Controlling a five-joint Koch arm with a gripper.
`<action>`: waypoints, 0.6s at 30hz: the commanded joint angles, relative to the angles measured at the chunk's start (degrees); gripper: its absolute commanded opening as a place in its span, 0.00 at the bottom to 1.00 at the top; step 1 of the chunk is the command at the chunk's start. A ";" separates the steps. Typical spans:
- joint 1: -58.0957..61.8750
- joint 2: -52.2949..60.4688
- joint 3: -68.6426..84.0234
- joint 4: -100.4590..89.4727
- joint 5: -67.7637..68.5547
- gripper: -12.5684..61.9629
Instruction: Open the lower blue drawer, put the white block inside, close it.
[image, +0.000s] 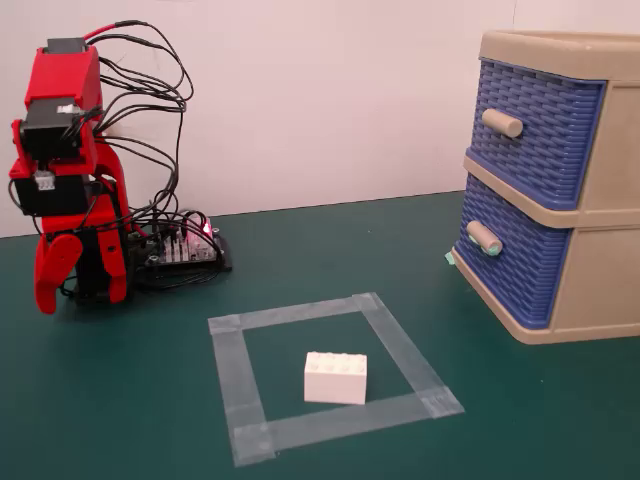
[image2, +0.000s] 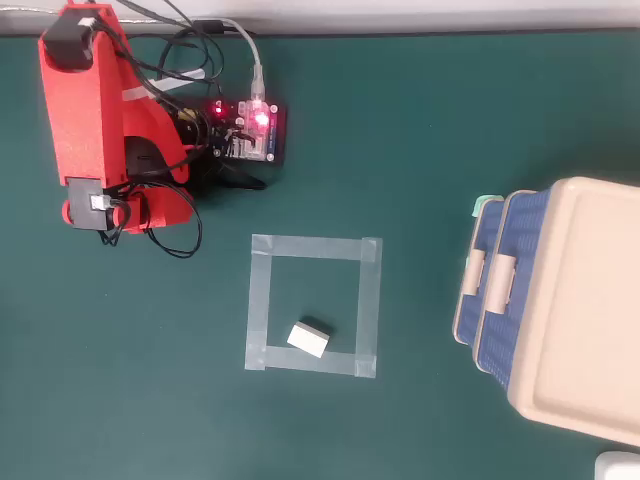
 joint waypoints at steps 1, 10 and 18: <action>-0.53 2.37 0.70 9.49 0.35 0.63; -0.09 2.37 -8.00 11.07 0.97 0.63; -27.95 -3.16 -35.42 5.71 35.60 0.61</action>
